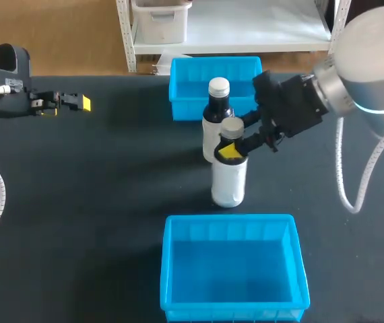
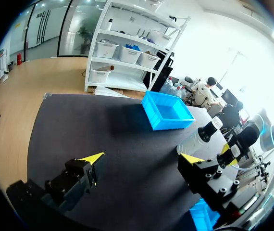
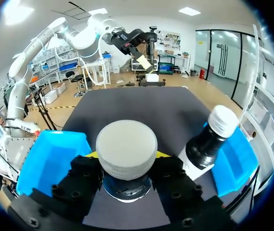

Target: Pick up the bottle, and place it in the far bin if it is heavy, or in the near bin if it is light.

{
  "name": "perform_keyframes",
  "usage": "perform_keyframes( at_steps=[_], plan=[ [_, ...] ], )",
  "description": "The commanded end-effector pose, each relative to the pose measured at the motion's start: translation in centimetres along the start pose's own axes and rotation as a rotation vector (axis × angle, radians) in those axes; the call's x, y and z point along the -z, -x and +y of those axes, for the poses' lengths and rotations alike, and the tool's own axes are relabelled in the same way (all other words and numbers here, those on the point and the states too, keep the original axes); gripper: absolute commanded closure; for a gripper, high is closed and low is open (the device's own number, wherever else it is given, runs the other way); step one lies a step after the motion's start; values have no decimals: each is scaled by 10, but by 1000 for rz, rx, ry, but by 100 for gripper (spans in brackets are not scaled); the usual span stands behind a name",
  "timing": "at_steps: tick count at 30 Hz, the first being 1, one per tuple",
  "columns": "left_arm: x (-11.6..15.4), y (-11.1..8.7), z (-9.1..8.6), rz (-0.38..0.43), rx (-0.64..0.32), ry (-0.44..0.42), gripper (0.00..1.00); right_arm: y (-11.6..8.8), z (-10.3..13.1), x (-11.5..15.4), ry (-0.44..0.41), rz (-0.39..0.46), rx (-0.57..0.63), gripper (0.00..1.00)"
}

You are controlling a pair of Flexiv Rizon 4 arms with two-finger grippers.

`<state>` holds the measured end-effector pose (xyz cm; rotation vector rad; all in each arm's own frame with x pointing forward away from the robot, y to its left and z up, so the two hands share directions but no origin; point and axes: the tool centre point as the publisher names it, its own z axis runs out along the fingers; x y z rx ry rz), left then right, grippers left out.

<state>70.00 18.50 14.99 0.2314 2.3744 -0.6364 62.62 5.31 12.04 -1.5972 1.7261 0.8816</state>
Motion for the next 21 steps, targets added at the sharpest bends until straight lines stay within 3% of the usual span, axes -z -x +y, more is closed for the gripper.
perform_keyframes(
  at_steps=[1, 11, 21],
  plan=[
    [0, 0, 0, 0, 0, 0, 0, -3, 5, 26, -39, 20, -9, 100],
    [0, 0, 0, 0, 0, 0, 0, -26, -9, 93, -145, 61, -53, 100],
    [0, 0, 0, 0, 0, 0, 0, -54, -21, 154, -178, 23, -58, 100]
  ],
)
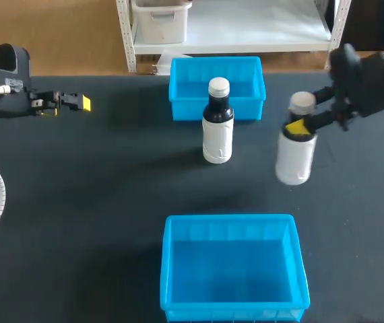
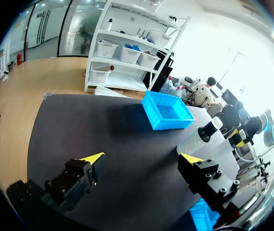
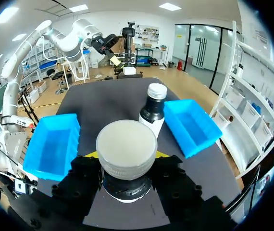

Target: Pick up the bottle, and place it in the far bin if it is heavy, or in the near bin if it is light.

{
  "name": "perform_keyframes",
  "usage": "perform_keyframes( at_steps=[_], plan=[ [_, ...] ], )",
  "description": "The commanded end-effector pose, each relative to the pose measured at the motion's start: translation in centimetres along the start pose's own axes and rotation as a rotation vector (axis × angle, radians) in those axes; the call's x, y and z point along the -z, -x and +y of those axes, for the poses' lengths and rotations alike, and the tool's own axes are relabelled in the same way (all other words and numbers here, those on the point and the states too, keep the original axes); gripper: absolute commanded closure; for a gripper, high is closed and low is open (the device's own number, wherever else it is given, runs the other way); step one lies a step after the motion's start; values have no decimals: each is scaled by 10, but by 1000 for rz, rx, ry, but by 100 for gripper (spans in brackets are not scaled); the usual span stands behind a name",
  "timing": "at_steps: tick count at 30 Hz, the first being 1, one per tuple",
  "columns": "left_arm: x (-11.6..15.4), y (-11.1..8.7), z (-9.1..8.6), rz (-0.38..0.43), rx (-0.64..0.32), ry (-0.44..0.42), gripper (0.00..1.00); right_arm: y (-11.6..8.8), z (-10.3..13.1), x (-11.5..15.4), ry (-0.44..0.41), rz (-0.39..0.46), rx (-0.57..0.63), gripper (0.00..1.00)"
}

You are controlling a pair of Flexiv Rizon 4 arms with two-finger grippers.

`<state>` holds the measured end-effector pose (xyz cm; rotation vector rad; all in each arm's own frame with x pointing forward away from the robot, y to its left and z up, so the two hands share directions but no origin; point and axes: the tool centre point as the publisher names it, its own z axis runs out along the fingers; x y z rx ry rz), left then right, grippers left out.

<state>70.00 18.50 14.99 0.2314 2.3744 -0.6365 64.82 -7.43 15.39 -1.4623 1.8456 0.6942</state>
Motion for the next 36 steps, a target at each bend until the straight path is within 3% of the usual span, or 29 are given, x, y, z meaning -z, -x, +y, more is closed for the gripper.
perform_keyframes(
  at_steps=[1, 10, 18, 25, 36],
  plan=[
    [0, 0, 0, 0, 0, 0, 0, -13, -5, 36, 8, -40, 10, 100],
    [0, 0, 0, 0, 0, 0, 0, -15, -16, 64, 15, -39, 37, 100],
    [0, 0, 0, 0, 0, 0, 0, 3, 4, 85, 57, -26, 44, 100],
    [0, 0, 0, 0, 0, 0, 0, 39, 42, 80, 211, -27, 158, 100],
    [0, 0, 0, 0, 0, 0, 0, 86, 97, 26, 520, -74, 430, 100]
  ],
)
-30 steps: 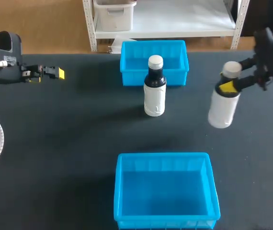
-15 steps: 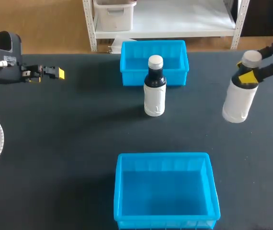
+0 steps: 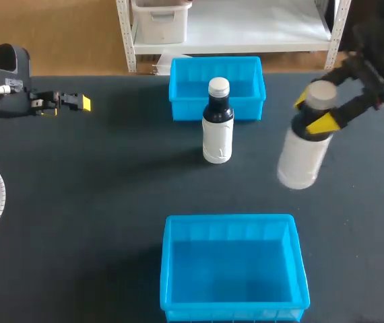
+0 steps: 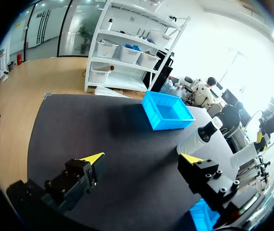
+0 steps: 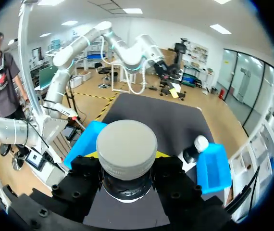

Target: Pick up the bottle, and place it in the far bin if it is heavy, or in the near bin if it is light.

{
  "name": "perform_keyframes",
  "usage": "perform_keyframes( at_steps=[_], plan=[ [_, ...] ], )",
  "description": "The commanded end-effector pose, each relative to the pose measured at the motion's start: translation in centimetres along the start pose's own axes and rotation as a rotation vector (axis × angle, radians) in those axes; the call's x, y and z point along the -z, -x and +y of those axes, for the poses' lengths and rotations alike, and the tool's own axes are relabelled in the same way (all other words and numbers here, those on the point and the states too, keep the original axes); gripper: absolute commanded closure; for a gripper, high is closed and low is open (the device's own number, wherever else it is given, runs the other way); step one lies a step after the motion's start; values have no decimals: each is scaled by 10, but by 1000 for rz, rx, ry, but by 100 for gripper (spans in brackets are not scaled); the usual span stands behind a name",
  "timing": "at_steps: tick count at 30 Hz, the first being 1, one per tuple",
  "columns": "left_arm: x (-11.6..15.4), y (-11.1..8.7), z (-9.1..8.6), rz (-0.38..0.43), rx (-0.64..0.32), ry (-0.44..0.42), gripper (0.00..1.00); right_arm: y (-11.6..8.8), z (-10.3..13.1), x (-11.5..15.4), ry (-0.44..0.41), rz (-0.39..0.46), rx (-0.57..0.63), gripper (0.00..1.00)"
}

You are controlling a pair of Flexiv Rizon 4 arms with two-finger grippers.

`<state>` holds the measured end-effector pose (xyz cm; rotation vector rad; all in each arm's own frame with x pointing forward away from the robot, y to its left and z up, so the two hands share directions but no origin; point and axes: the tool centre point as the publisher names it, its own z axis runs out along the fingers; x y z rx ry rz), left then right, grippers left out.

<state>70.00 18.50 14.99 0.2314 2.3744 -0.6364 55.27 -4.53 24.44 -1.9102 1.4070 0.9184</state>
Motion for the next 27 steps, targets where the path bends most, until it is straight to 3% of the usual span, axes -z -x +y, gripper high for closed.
perform_keyframes(
  at_steps=[1, 11, 21, 27],
  plan=[
    [0, 0, 0, 0, 0, 0, 0, 9, -15, -31, 175, -22, 88, 100],
    [0, 0, 0, 0, 0, 0, 0, 30, -2, -89, 324, -56, 125, 100],
    [0, 0, 0, 0, 0, 0, 0, 45, 22, -120, 426, -31, 176, 100],
    [0, 0, 0, 0, 0, 0, 0, 46, 30, -135, 440, -13, 196, 100]
  ],
)
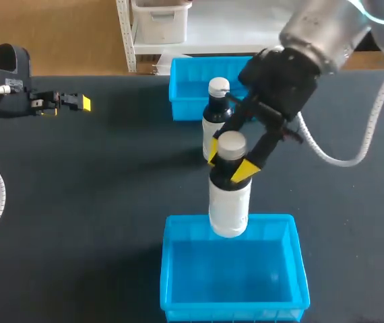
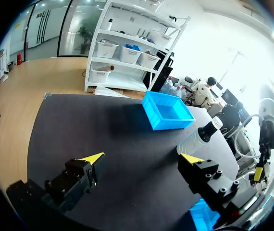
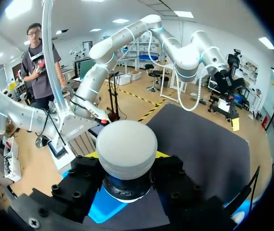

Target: Pick up the bottle, and place it in the far bin if it is heavy, or in the near bin if it is light.

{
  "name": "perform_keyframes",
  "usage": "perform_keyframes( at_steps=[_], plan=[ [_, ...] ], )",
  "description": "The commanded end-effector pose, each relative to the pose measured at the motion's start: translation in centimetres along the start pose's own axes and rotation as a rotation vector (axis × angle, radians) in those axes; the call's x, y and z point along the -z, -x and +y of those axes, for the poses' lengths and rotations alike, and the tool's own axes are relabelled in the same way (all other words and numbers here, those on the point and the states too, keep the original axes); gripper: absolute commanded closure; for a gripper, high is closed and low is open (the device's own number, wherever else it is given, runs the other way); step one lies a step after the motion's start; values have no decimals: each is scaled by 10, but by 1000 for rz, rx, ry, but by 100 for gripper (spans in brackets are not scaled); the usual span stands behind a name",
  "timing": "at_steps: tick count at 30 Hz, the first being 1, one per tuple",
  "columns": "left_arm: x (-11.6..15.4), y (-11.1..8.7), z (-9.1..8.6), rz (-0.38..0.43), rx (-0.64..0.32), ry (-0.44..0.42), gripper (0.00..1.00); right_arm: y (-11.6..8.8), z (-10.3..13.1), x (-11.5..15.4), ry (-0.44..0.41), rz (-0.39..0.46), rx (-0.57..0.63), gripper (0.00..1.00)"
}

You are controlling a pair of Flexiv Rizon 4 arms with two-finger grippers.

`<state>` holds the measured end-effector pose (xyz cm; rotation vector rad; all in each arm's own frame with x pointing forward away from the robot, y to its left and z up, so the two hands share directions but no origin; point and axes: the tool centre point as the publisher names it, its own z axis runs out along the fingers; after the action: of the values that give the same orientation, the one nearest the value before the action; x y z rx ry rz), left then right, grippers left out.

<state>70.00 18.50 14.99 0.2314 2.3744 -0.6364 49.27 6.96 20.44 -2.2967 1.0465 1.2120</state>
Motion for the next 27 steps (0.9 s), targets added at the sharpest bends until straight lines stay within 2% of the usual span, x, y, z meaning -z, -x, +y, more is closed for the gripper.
perform_keyframes(
  at_steps=[1, 14, 20, 21, 27],
  plan=[
    [0, 0, 0, 0, 0, 0, 0, 2, -4, -12, 8, -2, 2, 100],
    [0, 0, 0, 0, 0, 0, 0, -6, -6, -51, 37, -61, 30, 100],
    [0, 0, 0, 0, 0, 0, 0, -7, -6, -56, 29, -82, 38, 100],
    [0, 0, 0, 0, 0, 0, 0, -5, -6, -56, 33, -103, 41, 100],
    [0, 0, 0, 0, 0, 0, 0, 10, 0, -65, 38, -104, 60, 100]
  ],
)
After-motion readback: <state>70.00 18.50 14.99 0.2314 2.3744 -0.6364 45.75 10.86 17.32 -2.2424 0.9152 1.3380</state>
